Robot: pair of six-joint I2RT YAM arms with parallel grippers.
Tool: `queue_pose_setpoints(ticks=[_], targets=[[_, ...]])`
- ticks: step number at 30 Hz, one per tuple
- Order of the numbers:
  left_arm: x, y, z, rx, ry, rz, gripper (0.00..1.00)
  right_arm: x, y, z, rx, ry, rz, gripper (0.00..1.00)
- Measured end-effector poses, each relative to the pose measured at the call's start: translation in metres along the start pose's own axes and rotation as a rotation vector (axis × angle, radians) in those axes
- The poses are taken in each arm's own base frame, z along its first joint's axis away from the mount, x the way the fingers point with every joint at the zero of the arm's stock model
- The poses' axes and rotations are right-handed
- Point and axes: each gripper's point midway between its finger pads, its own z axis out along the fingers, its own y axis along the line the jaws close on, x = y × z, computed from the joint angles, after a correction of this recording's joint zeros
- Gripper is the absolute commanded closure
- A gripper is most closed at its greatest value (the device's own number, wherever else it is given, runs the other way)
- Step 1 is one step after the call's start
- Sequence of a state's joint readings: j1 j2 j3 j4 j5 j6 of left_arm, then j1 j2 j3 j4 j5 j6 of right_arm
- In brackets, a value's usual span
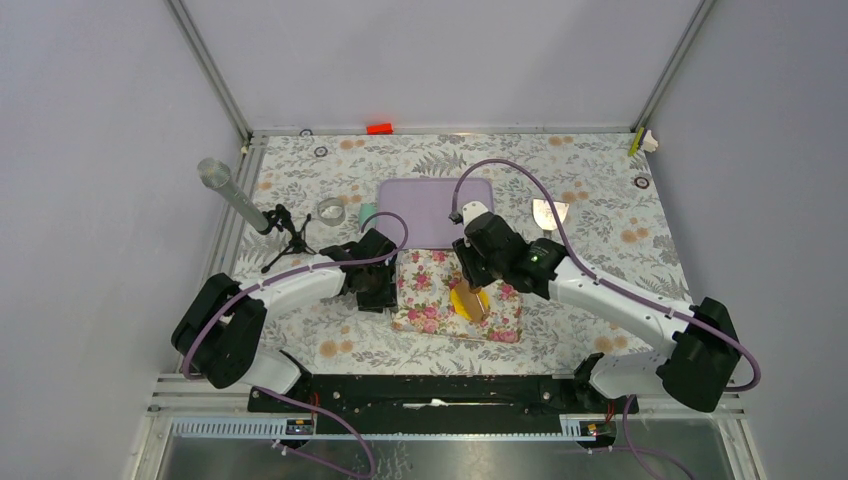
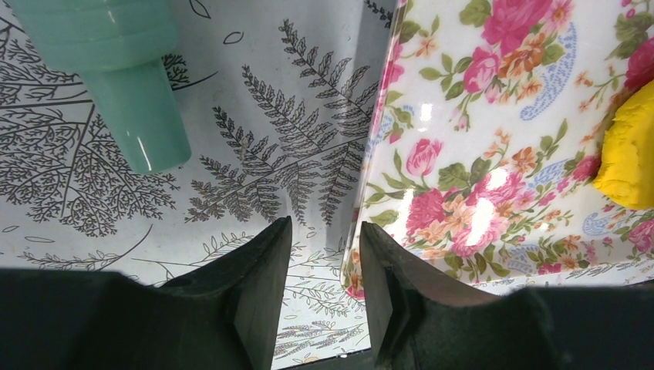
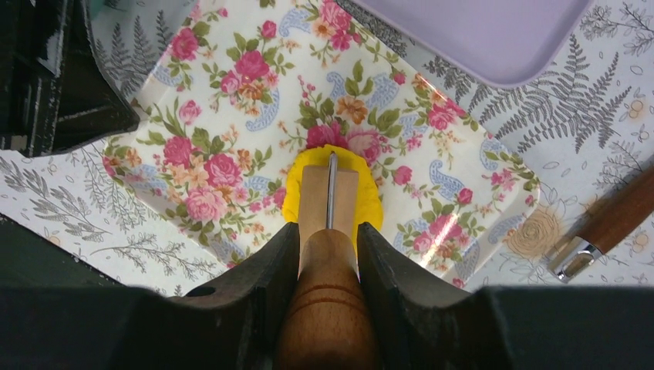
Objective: Roll out the dumpling wrappers from the dough
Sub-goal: Flatten out the dough on the work surface.
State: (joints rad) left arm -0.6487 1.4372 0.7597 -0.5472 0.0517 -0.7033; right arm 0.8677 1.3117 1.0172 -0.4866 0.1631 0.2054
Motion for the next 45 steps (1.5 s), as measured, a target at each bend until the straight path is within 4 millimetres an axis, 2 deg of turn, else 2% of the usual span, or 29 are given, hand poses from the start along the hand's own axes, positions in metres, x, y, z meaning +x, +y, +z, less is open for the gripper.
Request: queue_pose_setpoints(ticks=[13, 22, 28, 33, 40, 45], targets=[[-0.002, -0.001, -0.001, 0.003, -0.004, 0.000, 0.57, -0.013, 0.009, 0.018, -0.044, -0.132, 0.040, 1.00], [-0.002, -0.001, -0.001, 0.003, -0.004, 0.000, 0.57, -0.015, 0.012, 0.018, -0.061, -0.138, 0.047, 1.00], [-0.002, -0.001, -0.001, 0.002, -0.004, 0.000, 0.57, -0.010, 0.015, 0.012, -0.079, -0.094, 0.047, 1.00], [-0.002, -0.001, -0.001, 0.002, -0.005, 0.000, 0.57, -0.004, 0.015, -0.002, -0.087, -0.061, 0.055, 1.00], [-0.002, -0.001, -0.001, 0.001, -0.004, 0.000, 0.57, -0.019, 0.006, -0.024, -0.057, -0.125, 0.070, 1.00], [-0.001, -0.001, -0.002, 0.002, -0.005, 0.000, 0.57, -0.023, -0.004, -0.026, -0.006, -0.155, 0.069, 1.00]])
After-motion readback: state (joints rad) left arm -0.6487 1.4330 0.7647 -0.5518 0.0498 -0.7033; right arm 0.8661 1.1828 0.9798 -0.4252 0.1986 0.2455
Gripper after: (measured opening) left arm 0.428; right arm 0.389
